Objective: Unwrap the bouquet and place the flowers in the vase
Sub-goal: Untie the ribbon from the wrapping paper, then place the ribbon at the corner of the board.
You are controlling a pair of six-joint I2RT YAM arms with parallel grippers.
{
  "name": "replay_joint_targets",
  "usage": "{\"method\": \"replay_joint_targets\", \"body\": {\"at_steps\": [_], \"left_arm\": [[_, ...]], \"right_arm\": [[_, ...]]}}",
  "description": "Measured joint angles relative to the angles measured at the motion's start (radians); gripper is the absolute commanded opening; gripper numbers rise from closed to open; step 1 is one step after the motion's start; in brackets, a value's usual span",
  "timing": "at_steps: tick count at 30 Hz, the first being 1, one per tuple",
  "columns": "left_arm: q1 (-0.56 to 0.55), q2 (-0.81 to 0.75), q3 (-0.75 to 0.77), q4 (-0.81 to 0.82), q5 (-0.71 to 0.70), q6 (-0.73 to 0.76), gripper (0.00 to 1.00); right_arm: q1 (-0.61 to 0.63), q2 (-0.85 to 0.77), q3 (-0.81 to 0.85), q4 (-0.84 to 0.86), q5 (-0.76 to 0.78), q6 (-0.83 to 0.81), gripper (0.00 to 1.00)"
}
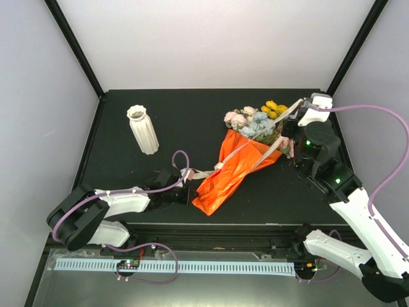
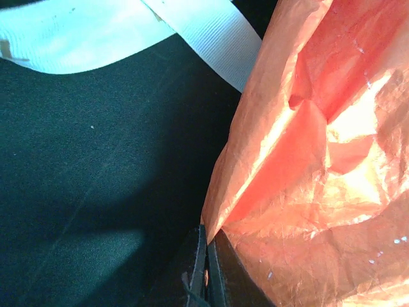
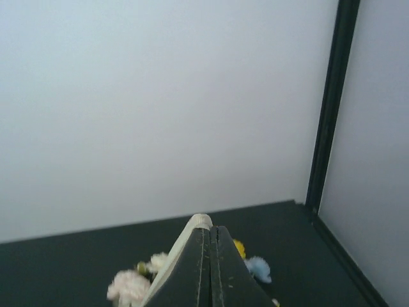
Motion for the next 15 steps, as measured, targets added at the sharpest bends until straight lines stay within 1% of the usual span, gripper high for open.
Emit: {"method": "replay_joint_targets", "body": {"at_steps": [4,9,15], "left_arm": [[0.0,0.002,0.0,0.0,-0.006,0.0,0.02],[0.0,0.013,0.0,0.002,-0.006,0.0,0.02],[0.0,0.037,0.006,0.008,-0.006,0.0,0.02]], "right_arm": [[0.0,-0.011,0.016,0.084,0.036,-0.07,0.01],[0.0,0.036,0.111,0.169,0.064,-0.171,0.01],[0.0,0.026,0.141,0.32,0.115,-0.344,0.01]]}}
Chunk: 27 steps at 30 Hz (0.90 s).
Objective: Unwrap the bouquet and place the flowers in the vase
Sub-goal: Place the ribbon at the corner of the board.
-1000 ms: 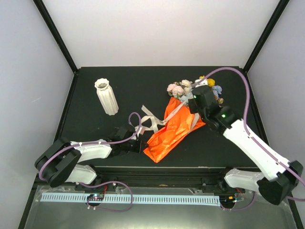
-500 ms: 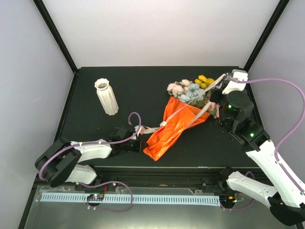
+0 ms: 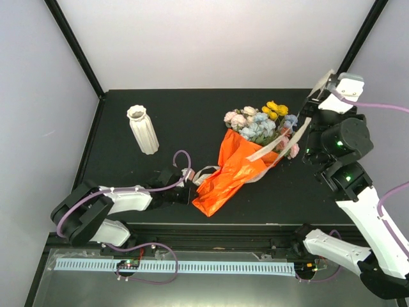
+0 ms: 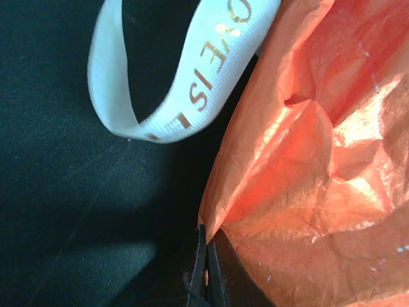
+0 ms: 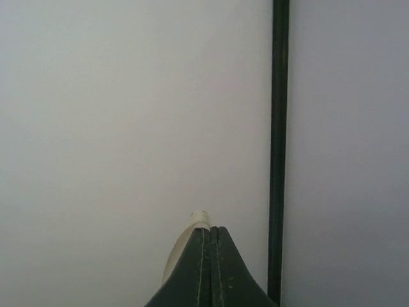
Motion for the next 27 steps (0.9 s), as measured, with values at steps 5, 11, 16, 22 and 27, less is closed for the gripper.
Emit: {"method": "replay_joint_targets", "body": {"at_steps": [5,11,16,22,27], "left_arm": [[0.0,0.053,0.032,0.01,0.003,0.0,0.02],[0.0,0.138,0.116,0.013,0.015,-0.009,0.02],[0.0,0.144,0.162,0.001,0.013,-0.017,0.26],[0.0,0.02,0.195,-0.073,0.005,-0.009,0.51],[0.0,-0.156,0.261,-0.129,0.015,0.043,0.59]], "right_arm": [[0.0,0.018,0.063,0.155,0.01,-0.161,0.01],[0.0,0.105,0.269,0.195,-0.043,-0.244,0.01],[0.0,0.206,0.462,0.087,-0.146,-0.236,0.01],[0.0,0.228,0.462,-0.145,-0.422,-0.025,0.01],[0.0,0.14,0.263,-0.214,-0.731,0.196,0.01]]}}
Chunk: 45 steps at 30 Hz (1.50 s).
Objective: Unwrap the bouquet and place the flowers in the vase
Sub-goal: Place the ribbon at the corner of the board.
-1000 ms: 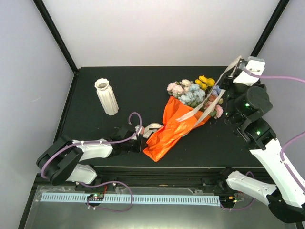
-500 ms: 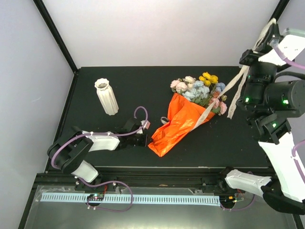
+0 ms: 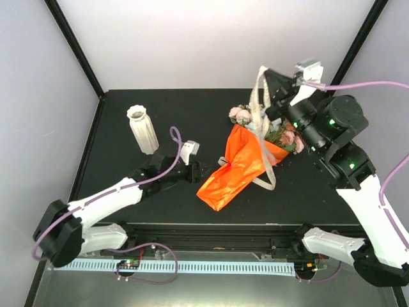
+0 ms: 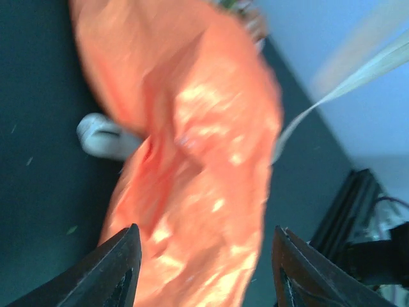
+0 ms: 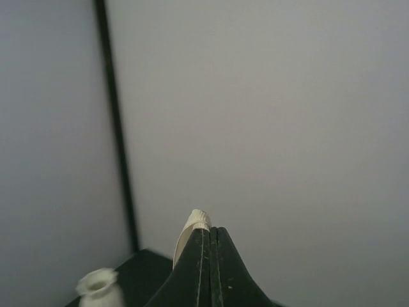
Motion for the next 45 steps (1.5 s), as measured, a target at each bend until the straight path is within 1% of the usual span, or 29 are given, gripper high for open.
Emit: {"method": "replay_joint_targets", "body": {"at_steps": [4,7,11,14,20,27,31,36,37,39,40,41,43,45], "left_arm": [[-0.002,-0.12,0.015,0.044,0.075,0.067,0.61],[-0.013,-0.189,-0.022,0.145,0.142,0.129,0.64],[-0.024,-0.267,-0.103,0.293,0.224,0.219,0.73],[-0.033,-0.295,-0.135,0.383,0.281,0.298,0.78],[-0.046,-0.291,-0.11,0.433,0.354,0.413,0.78],[-0.087,-0.202,-0.07,0.531,0.435,0.42,0.78],[-0.119,-0.13,-0.048,0.564,0.436,0.418,0.75],[-0.145,-0.048,-0.014,0.628,0.431,0.398,0.67],[-0.153,-0.018,0.003,0.646,0.431,0.392,0.63],[-0.158,-0.003,0.01,0.657,0.431,0.389,0.51],[-0.162,0.009,0.014,0.666,0.43,0.385,0.42],[-0.164,0.018,0.016,0.676,0.429,0.379,0.31],[-0.169,0.035,0.017,0.689,0.422,0.369,0.19],[-0.17,0.045,0.016,0.698,0.404,0.368,0.04]], "right_arm": [[0.0,-0.035,-0.085,-0.005,-0.193,0.122,0.01],[0.0,-0.079,-0.167,0.034,-0.343,0.207,0.01],[0.0,-0.129,-0.24,0.086,-0.511,0.288,0.01],[0.0,-0.157,-0.286,0.115,-0.581,0.325,0.01],[0.0,-0.186,-0.394,0.136,-0.682,0.36,0.01],[0.0,-0.167,-0.451,0.206,-0.777,0.417,0.01],[0.0,-0.168,-0.477,0.267,-0.801,0.451,0.01],[0.0,-0.167,-0.503,0.32,-0.821,0.488,0.01],[0.0,-0.167,-0.504,0.33,-0.821,0.493,0.01],[0.0,-0.168,-0.505,0.344,-0.82,0.502,0.01],[0.0,-0.169,-0.505,0.349,-0.819,0.504,0.01],[0.0,-0.171,-0.505,0.352,-0.814,0.506,0.01],[0.0,-0.179,-0.507,0.355,-0.806,0.51,0.01],[0.0,-0.19,-0.512,0.359,-0.798,0.513,0.01]]}}
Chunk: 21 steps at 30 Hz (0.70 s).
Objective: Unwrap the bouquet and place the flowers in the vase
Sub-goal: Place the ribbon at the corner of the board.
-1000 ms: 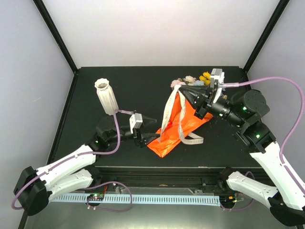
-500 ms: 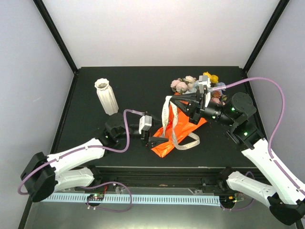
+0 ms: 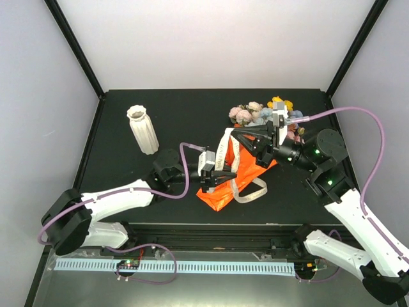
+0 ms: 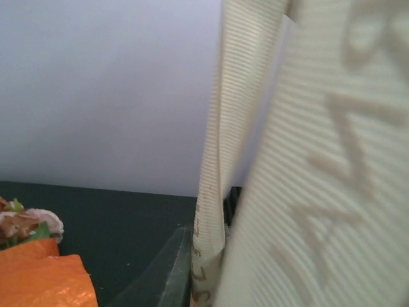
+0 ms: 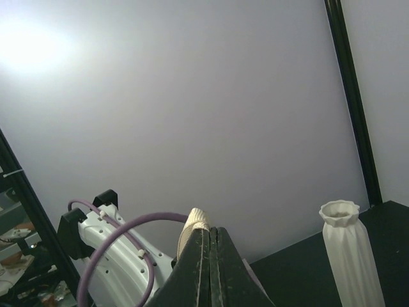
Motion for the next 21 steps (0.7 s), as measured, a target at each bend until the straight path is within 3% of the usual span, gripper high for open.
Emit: {"method": "replay_joint_targets", "body": {"at_steps": [7,10,15,17,21], "left_arm": [[0.0,-0.002,0.0,-0.003,-0.069,0.018,0.02],[0.0,-0.038,-0.003,-0.051,-0.146,0.038,0.02],[0.015,-0.138,-0.009,-0.108,-0.246,0.06,0.02],[0.022,-0.183,-0.007,-0.145,-0.294,0.072,0.02],[0.027,-0.268,0.012,-0.24,-0.404,0.11,0.02]], "right_arm": [[0.0,-0.026,-0.027,-0.005,0.032,0.003,0.03],[0.0,-0.036,-0.034,-0.035,0.066,-0.007,0.2],[0.0,-0.098,-0.079,-0.111,0.196,-0.032,0.59],[0.0,-0.128,-0.095,-0.149,0.253,-0.028,0.71],[0.0,-0.184,-0.097,-0.229,0.363,-0.04,0.78]]}}
